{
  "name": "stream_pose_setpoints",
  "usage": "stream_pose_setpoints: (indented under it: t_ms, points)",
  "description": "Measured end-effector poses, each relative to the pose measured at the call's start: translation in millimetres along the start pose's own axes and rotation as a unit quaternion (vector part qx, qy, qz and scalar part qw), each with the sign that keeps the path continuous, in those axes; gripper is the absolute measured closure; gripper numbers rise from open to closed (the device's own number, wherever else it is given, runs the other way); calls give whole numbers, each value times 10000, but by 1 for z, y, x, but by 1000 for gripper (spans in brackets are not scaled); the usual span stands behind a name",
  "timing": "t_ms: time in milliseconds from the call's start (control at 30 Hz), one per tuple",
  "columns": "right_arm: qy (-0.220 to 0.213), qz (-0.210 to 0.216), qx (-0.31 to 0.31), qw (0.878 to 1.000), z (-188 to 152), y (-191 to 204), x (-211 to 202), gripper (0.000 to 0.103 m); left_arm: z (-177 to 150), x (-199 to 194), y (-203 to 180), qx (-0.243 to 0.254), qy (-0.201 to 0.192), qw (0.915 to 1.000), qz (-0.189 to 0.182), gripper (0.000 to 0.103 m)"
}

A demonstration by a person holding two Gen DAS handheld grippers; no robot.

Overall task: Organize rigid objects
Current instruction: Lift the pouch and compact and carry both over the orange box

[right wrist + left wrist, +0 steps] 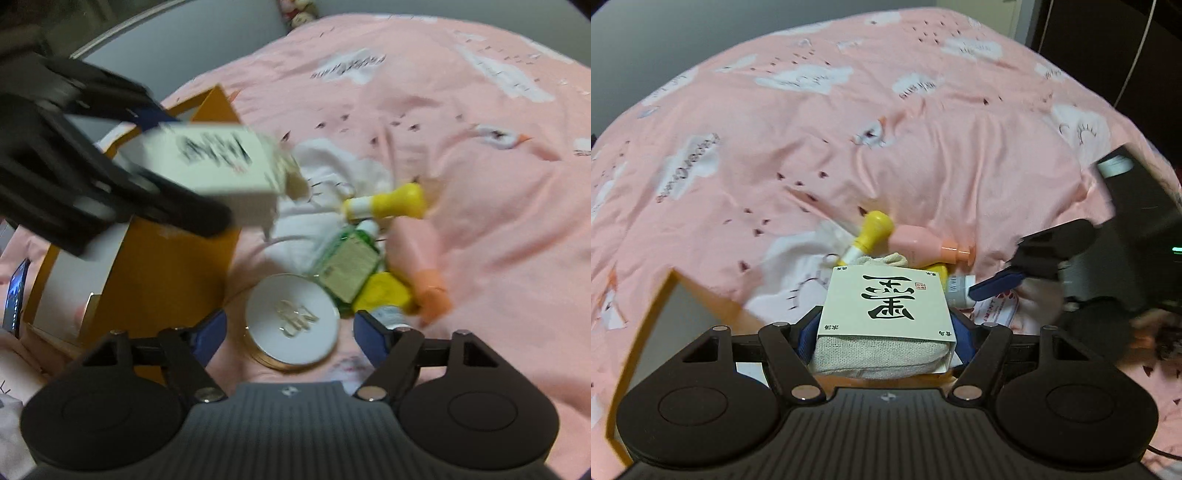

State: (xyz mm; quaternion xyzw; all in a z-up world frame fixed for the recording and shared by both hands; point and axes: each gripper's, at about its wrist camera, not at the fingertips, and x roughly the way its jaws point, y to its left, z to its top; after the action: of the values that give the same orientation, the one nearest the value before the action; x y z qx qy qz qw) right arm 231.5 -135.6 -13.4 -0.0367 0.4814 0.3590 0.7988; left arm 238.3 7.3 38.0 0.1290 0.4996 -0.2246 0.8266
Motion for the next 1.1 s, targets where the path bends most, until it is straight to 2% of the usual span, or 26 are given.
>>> stream_pose_setpoints:
  t_ms: [167,367,600,700,767,900,1100]
  points:
    - [355,92,56,9993,11,-4,31,27,-20,-23,23,-131,-69,9998,110,23]
    - [681,285,476,9961,16,-19,57,27,-48,-39,46,-210,-101,9997,85,23]
    - [809,261,651,9943,18,-21,60,26,-73,-49,52,-56,-237,9997,-40,23]
    - [1009,282,908,9903,16,-24,70,27,-81,-51,53,-6,-244,9997,26,23]
    - [978,235,956,9903,16,-23,69,27,-88,-49,54,-7,-206,9998,85,23]
    - [841,-60,624,9945,21,-6,53,28,-105,-45,62,9,-87,9998,170,23]
    - [533,-190,-209,9982,39,37,6,28,-125,-48,74,-70,-66,9995,305,23]
